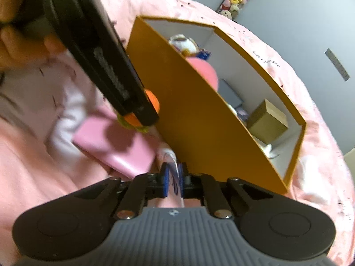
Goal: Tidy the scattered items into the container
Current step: 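Grasp the orange crocheted ball with the left tool while the right tool grasps the lotion tube, then carry the orange ball and lotion tube over the box with both tools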
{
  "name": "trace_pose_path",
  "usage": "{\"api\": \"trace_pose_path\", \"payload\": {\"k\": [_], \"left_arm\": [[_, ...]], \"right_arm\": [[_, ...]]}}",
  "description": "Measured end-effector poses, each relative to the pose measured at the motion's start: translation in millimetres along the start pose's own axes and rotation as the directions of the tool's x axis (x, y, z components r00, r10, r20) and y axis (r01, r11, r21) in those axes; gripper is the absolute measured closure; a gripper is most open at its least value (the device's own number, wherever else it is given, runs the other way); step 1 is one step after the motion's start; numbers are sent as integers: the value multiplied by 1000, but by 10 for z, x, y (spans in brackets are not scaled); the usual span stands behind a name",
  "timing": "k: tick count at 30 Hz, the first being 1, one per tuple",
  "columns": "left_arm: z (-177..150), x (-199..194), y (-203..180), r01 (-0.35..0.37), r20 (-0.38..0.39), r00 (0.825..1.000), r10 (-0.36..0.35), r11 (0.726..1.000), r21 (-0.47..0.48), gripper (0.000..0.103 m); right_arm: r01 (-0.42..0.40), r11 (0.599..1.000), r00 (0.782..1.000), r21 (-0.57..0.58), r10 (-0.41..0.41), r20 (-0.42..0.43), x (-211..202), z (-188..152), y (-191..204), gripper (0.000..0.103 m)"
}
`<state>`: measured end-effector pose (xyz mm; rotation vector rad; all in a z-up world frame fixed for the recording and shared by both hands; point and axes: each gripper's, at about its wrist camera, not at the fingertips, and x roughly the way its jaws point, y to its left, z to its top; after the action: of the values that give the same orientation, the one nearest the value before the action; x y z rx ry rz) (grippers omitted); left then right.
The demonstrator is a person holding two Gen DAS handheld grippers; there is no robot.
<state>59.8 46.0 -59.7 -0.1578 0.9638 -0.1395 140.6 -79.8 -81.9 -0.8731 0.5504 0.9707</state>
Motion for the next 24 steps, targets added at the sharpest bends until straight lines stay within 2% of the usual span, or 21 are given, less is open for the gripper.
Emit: {"api": "trace_pose_path", "payload": {"k": [1,4,13,24], "left_arm": [[-2,-9,6,-2,2,1000,2,1000,-2,56],[0,-41,23,-3,9,1000,3,1000,-7,56],[47,-197,-2,2,55,998,-3,1000,5,56],[190,-545,-80,26,151,988,-34,998,53,56]], "right_arm": [[-10,1000,1000,16,10,11,-110,-137,35,97],[-31,996,999,84,28,47,-103,-94,44,97],[-84,966,988,245,49,148,-482,72,-183,98],[-184,905,957,383,77,279,-828,253,-519,98]]}}
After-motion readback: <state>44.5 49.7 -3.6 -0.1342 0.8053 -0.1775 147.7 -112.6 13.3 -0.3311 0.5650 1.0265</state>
